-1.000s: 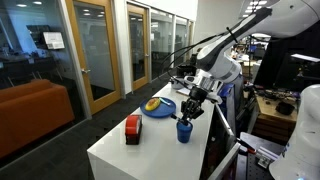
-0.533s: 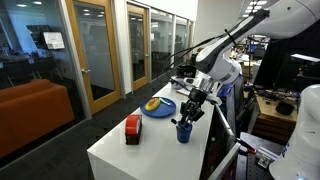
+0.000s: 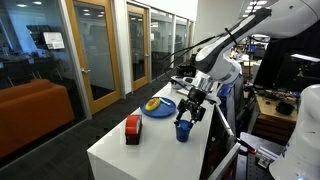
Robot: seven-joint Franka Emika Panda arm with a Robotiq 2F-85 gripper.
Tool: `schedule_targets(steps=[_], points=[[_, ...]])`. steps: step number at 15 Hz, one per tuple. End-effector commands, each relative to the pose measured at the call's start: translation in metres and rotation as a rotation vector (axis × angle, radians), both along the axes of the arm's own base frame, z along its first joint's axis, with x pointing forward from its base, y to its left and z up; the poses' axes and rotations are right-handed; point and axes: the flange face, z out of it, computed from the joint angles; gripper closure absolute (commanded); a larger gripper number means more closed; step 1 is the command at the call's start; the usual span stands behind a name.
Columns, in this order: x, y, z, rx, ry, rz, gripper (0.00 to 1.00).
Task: Put the marker in the cup
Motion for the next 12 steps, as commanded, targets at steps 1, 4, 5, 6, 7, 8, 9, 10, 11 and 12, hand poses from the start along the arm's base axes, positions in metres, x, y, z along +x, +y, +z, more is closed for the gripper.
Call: schedule_targets(steps=[1,4,5,6,7,8,9,10,11,12], points=[[0.005,0.012,0.023,-0.036,-0.037,-0.007,0.00],[0.006,0.023,0.047,-0.065,-0.045,-0.022,0.00],[0.007,0.026,0.055,-0.088,-0.039,-0.050,0.00],[0.008,0.028,0.062,-0.130,-0.024,-0.090,0.00],[0.011,0.028,0.069,-0.156,-0.012,-0.127,0.00],[0.014,0.026,0.073,-0.190,0.004,-0.174,0.00],[0.020,0.022,0.079,-0.215,0.018,-0.228,0.00],[0.024,0.018,0.085,-0.242,0.032,-0.277,0.00],[0.030,0.011,0.092,-0.266,0.047,-0.335,0.00],[0.037,0.003,0.101,-0.283,0.060,-0.395,0.00]])
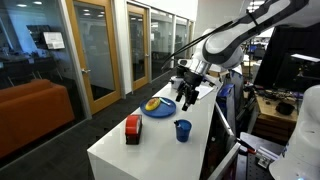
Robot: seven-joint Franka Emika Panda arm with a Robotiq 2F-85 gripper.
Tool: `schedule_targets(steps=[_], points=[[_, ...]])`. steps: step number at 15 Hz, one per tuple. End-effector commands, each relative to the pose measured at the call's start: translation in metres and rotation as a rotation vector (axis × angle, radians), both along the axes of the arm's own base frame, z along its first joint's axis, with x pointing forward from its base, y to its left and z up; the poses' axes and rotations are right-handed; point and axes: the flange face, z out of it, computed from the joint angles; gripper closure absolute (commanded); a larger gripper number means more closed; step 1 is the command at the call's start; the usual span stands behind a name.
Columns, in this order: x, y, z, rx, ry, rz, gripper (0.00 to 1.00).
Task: Put the marker in the cup
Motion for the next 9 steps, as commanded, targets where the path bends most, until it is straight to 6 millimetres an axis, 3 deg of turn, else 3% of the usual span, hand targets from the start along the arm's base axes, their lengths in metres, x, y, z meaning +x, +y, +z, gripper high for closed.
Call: schedule_targets(steps=[1,5,9], points=[[0.022,-0.024,0.025,-0.065,0.027,-0.198,0.00],[0.046,-0.068,0.057,-0.120,0.037,-0.456,0.00],[0.054,-0.099,0.058,-0.172,0.118,-0.647,0.00]])
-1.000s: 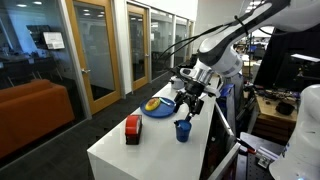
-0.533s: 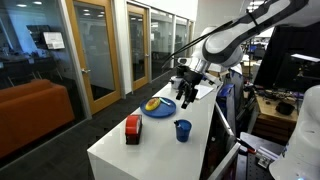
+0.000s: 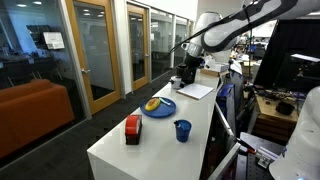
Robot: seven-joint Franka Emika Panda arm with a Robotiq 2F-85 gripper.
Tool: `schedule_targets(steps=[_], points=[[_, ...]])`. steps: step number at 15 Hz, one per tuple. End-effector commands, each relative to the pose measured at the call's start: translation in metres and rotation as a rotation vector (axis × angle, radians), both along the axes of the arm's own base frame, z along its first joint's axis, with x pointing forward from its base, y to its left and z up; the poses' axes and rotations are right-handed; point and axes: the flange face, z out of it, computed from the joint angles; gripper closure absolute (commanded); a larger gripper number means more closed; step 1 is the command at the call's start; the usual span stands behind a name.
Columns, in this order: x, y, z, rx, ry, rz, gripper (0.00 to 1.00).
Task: Put the marker in the cup
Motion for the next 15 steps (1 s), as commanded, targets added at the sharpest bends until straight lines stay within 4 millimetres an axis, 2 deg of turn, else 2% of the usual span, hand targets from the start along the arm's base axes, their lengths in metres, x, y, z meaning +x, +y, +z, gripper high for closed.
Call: schedule_targets(steps=[1,4,8,15], points=[[0.011,-0.011,-0.007,-0.017,0.102,-0.137,0.00],[0.013,-0.011,-0.011,-0.014,0.206,-0.226,0.00],[0.014,-0.003,-0.006,0.007,0.294,-0.275,0.00],[0.008,0.002,-0.002,0.011,0.307,-0.301,0.00]])
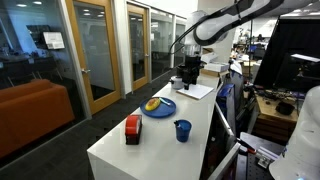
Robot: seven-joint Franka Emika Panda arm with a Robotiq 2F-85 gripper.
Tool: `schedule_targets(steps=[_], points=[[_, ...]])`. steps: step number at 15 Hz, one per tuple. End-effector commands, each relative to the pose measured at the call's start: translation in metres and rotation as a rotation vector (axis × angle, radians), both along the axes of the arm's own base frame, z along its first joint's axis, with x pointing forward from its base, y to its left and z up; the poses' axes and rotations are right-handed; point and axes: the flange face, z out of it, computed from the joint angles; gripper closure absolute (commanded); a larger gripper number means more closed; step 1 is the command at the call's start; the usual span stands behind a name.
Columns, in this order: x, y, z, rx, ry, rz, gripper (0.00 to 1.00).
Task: Put the marker in the cup
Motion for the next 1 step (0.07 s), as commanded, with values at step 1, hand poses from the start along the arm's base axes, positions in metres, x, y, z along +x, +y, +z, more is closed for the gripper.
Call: schedule_targets(steps=[1], points=[[0.0004,-0.0002,0.0001,0.000,0.002,0.000,0.00]])
